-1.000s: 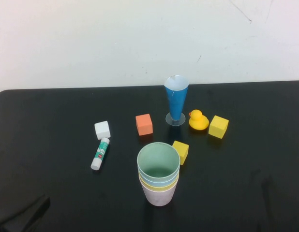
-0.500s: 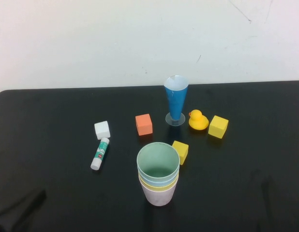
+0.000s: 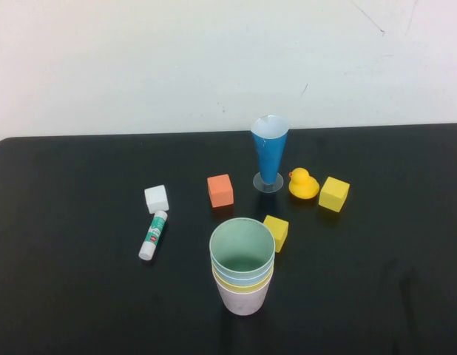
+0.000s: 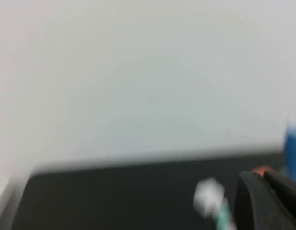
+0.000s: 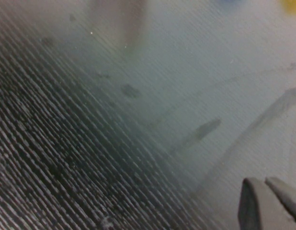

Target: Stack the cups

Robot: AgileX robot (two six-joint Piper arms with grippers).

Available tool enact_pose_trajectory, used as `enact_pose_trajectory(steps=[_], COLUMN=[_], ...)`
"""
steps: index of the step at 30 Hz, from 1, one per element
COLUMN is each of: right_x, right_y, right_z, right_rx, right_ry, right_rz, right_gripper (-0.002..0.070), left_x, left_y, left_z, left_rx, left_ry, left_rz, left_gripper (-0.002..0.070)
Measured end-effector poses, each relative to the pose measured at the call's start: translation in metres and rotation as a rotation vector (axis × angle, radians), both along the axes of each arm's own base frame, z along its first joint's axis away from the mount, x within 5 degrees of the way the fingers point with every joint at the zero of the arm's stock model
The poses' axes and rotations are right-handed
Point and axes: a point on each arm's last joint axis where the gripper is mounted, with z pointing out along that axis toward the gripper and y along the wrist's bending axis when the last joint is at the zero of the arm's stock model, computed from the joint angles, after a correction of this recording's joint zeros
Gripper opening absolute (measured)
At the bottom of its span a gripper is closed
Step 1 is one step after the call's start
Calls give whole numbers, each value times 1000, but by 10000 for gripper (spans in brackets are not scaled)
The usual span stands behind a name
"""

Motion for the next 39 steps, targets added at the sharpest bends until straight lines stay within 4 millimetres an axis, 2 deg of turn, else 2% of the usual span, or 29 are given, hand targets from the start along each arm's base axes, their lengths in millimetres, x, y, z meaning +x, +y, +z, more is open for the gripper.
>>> enact_pose_trajectory(steps=[6, 14, 16, 39], right_x=[0, 0, 0, 0], right_y=[0, 0, 0, 0], right_z=[0, 0, 0, 0], right_rx=[0, 0, 0, 0], right_ry=[0, 0, 0, 0], right_rz=[0, 0, 0, 0], right_gripper=[-1, -1, -1, -1], left_x=[-7, 9, 8, 7], left_y=[4, 3, 3, 2], left_z=[-32, -77, -84, -87], left_rx=[26, -32, -27, 8], left_ry=[266, 218, 268, 298], left_rz=[76, 93, 94, 81], left_gripper=[-1, -1, -1, -1])
